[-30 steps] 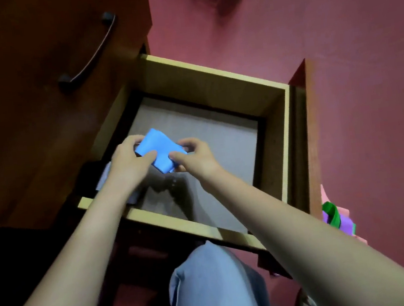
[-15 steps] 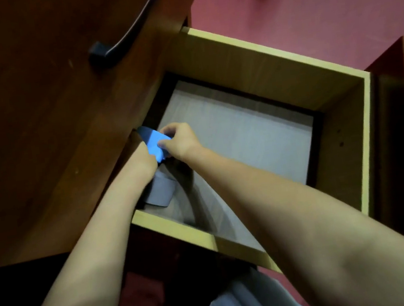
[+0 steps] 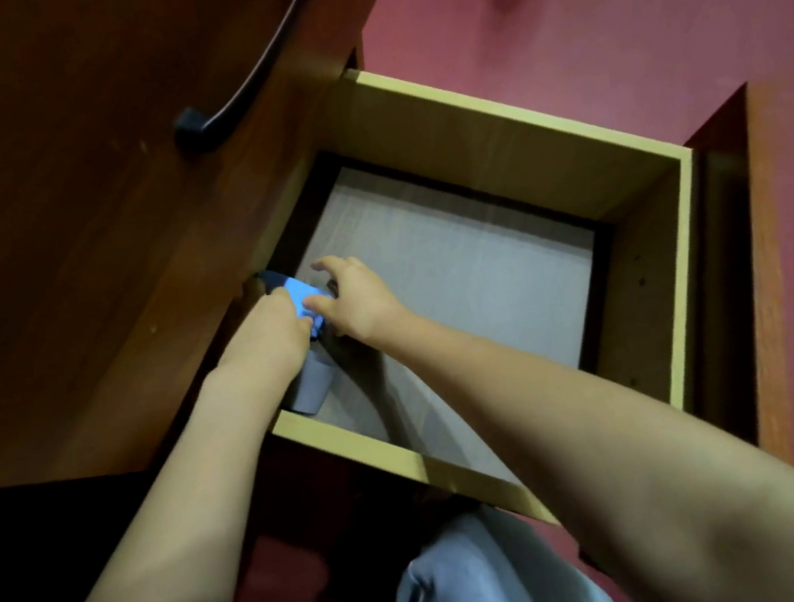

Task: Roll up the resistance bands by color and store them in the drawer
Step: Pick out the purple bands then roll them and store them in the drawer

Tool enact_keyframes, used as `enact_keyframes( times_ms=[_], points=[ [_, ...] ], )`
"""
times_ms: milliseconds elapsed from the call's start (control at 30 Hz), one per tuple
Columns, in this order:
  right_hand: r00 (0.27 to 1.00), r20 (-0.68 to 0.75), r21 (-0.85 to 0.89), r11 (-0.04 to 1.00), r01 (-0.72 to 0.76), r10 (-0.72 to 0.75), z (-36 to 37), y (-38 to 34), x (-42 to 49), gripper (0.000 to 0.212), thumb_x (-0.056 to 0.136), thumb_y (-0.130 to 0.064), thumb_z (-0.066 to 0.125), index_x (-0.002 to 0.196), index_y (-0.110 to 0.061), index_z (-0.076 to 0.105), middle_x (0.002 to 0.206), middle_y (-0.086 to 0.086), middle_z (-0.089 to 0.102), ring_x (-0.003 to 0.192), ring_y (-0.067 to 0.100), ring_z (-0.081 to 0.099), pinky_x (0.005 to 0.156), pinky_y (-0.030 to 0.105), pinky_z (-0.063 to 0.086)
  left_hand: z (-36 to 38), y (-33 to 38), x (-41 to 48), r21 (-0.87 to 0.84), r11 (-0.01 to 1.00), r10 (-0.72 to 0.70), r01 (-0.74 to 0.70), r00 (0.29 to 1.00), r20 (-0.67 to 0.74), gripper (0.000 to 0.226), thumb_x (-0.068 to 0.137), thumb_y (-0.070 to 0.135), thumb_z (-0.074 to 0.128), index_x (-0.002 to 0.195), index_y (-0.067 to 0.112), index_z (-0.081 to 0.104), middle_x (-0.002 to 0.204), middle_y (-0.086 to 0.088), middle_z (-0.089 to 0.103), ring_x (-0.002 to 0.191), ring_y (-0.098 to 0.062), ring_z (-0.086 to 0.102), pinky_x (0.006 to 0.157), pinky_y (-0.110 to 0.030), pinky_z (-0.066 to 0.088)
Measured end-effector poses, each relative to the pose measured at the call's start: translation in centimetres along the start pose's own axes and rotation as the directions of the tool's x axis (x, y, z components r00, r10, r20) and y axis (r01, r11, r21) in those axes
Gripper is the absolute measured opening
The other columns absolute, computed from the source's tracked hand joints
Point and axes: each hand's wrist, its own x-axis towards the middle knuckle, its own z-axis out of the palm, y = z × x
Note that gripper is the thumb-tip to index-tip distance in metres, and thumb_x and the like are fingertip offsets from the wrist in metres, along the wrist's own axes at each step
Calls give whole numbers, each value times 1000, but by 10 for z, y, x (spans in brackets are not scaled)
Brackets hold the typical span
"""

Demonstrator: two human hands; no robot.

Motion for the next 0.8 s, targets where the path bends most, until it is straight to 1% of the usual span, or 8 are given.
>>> enact_keyframes(
  times_ms=[133, 267, 367, 500, 567, 667, 733, 800],
  points=[
    [994, -40, -57, 993, 99, -101, -41, 4, -48, 43, 85, -5, 51, 127, -7, 44, 129, 16, 49, 112, 29, 52, 94, 32, 40, -3, 39, -27, 151, 976, 175, -155, 976, -131, 39, 91, 23, 45, 127, 6, 46, 133, -14, 44, 124, -32, 37, 98, -42, 32],
    [989, -106, -40, 994, 104, -107, -102, 25, -120, 36, 86, -4, 51, 122, -11, 48, 116, 8, 58, 87, 22, 61, 85, 34, 49, 0, 106, -62, -102, 942, 304, -320, 942, -143, 34, 92, 19, 44, 124, 11, 50, 130, -9, 50, 123, -26, 41, 101, -37, 32],
    [974, -221, -8, 998, 54, -55, -153, 50, -190, 37, 85, -3, 53, 120, -14, 50, 97, -3, 57, 75, 18, 62, 77, 31, 50, 16, 163, -100, -328, 827, 435, -456, 890, -140, 27, 91, 17, 45, 115, 12, 57, 121, -6, 55, 116, -21, 48, 93, -28, 36],
    [898, -438, 128, 987, 94, -29, -208, 84, -293, 34, 83, 1, 50, 104, -26, 54, 87, -9, 60, 69, 15, 61, 68, 21, 50, 43, 240, -153, -408, 591, 669, -696, 705, -235, 26, 83, 19, 43, 96, 11, 65, 98, -8, 65, 96, -25, 58, 83, -35, 45],
    [863, -504, 170, 984, 60, 35, -226, 108, -328, 35, 86, 3, 48, 95, -30, 54, 85, -6, 62, 68, 9, 60, 66, 13, 48, 50, 271, -174, -393, 522, 719, -757, 638, -276, 30, 79, 21, 41, 95, 12, 65, 98, -6, 67, 96, -25, 59, 85, -39, 46],
    [820, -519, 232, 963, -135, 240, -238, 172, -363, 37, 86, 3, 49, 86, -34, 54, 78, -4, 61, 63, 7, 56, 62, 14, 45, 76, 318, -200, -398, 471, 769, -787, 588, -251, 30, 79, 21, 40, 95, 13, 65, 99, -4, 67, 99, -25, 59, 87, -40, 46],
    [784, -489, 290, 919, -267, 382, -233, 224, -379, 29, 85, 1, 51, 85, -28, 57, 75, -2, 60, 60, 8, 54, 58, 13, 44, 110, 343, -206, -423, 497, 787, -758, 599, -147, 26, 82, 20, 42, 96, 15, 64, 100, -3, 67, 98, -25, 59, 87, -39, 46],
    [748, -454, 356, 868, -346, 484, -219, 270, -392, 23, 85, 0, 53, 87, -22, 58, 80, 5, 61, 53, 9, 54, 62, 21, 48, 154, 355, -199, -435, 573, 778, -695, 628, 20, 22, 84, 18, 45, 96, 16, 64, 100, -4, 68, 96, -25, 60, 87, -39, 47]
  ],
)
